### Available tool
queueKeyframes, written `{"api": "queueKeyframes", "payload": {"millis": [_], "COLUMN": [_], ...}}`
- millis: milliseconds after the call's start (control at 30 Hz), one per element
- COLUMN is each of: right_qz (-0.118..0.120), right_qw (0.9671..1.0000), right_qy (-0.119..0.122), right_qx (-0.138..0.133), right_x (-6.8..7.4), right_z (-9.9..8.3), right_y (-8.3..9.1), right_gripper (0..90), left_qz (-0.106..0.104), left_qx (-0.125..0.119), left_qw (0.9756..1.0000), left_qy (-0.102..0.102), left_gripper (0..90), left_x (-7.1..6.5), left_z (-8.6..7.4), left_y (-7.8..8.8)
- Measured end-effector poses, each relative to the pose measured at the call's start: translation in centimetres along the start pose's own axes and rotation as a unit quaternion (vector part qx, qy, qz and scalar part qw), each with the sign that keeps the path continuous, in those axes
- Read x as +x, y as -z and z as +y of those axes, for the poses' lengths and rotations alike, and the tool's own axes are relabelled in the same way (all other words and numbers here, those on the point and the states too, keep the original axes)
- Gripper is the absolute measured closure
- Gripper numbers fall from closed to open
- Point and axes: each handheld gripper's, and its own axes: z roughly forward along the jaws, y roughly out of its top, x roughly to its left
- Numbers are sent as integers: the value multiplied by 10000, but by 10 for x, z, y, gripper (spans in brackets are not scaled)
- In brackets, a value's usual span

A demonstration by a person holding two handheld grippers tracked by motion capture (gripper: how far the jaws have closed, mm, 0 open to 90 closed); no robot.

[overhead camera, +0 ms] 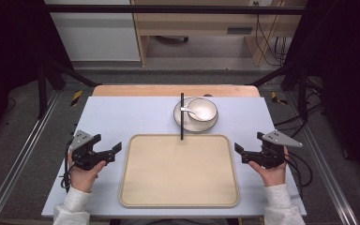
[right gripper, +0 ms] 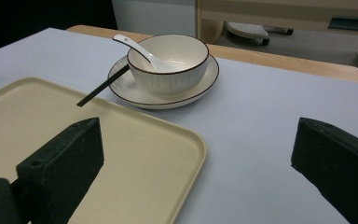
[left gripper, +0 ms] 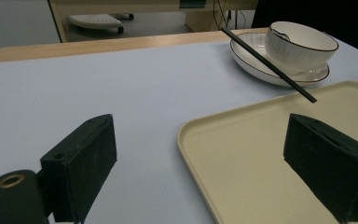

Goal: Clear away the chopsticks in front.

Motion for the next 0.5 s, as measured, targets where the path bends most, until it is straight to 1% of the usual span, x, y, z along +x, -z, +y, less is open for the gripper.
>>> {"api": "queueKeyframes", "payload": {"millis": [67,267,333,400,433,500], "right_qz": [-25,-50,-68,-94,-94,-92], "right_qw": [10000,10000,10000,9999,9999,9999], "right_qy": [-39,-14,-23,0,-17,-28], "right_qx": [3,16,34,61,56,39], "right_x": [-1,-1,-1,0,0,0], "right_z": [0,-1,-2,-2,-2,-2], "right_y": [0,0,0,0,0,0], "right_gripper": [27,27,27,26,27,26], "left_qz": [-2,-27,-82,-83,-111,-97], "left_qx": [-33,-60,-108,-135,-126,-131], "left_qw": [10000,10000,9999,9998,9997,9997], "left_qy": [-13,-53,-84,-138,-149,-195], "left_gripper": [95,100,100,100,100,99], "left_x": [-2,-8,-11,-12,-13,-16], "left_z": [2,7,12,16,18,21], "left_y": [0,-3,-6,-8,-10,-12]}}
